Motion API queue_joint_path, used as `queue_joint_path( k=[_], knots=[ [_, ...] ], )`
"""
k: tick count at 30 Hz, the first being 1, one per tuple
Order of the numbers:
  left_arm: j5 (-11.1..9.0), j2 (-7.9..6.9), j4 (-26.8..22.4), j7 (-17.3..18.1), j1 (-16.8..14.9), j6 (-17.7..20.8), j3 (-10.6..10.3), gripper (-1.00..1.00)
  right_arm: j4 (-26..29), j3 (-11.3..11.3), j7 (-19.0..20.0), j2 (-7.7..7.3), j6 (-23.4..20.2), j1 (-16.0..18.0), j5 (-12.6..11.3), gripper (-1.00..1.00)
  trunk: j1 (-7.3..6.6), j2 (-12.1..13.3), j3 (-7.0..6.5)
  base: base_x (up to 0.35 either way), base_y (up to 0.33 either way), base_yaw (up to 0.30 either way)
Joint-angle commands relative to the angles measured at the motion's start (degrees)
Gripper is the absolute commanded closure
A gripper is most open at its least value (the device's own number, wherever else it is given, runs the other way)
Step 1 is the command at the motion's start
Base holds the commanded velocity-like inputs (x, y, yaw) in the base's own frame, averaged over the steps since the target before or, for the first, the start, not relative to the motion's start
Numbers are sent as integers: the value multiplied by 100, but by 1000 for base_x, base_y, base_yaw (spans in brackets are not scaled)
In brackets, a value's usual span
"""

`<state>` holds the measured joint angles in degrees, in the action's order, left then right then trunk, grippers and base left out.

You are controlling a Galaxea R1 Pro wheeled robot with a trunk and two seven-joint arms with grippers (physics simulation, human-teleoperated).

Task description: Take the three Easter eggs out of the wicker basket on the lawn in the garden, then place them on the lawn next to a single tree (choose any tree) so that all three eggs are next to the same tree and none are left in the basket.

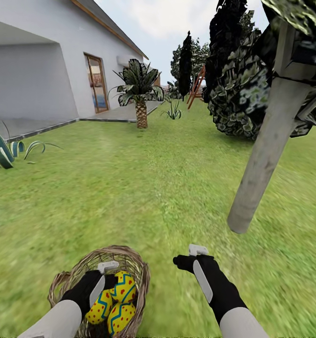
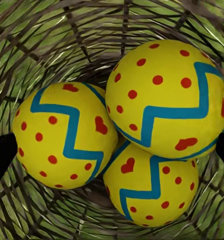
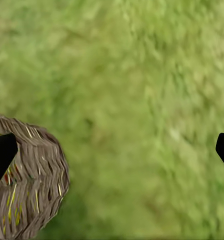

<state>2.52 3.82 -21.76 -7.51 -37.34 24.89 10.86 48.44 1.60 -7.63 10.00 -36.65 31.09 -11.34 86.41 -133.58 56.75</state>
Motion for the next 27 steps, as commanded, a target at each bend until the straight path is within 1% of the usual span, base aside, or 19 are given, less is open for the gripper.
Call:
queue_joint_path(
  k=[1, 3, 5, 8, 18, 22, 27],
  knots=[
    [24, -4, -15, 173, -1, 35, 38, -100, 8, 8, -54, 0, -18, 2, -61, -100, 21, -44, 24, 0, 0, 0],
    [22, -20, -29, 509, -1, 39, 44, -100, 8, 12, -54, 0, -18, 2, -61, -100, 65, -124, 60, 0, 0, 0],
    [21, -33, -47, 763, -1, 36, 50, -100, 8, 14, -54, 0, -18, 2, -61, -100, 109, -204, 96, 0, 0, 0],
    [14, -53, -62, 926, -7, 15, 55, -100, 8, 15, -54, 0, -17, 2, -61, -100, 175, -325, 149, 0, 0, 0],
    [18, -99, -86, 967, -10, -35, 57, -100, 8, 15, -54, 0, -10, 2, -61, -100, 395, -726, 329, 0, 0, 0],
    [24, -100, -194, 963, -10, -37, 41, -100, 8, 15, -54, 0, -9, 2, -61, -100, 483, -886, 401, 0, 0, 0],
    [22, -108, -266, 963, -10, -42, 44, -100, 8, 15, -54, 0, -9, 2, -61, -100, 483, -886, 401, 0, 0, 0]
  ],
)
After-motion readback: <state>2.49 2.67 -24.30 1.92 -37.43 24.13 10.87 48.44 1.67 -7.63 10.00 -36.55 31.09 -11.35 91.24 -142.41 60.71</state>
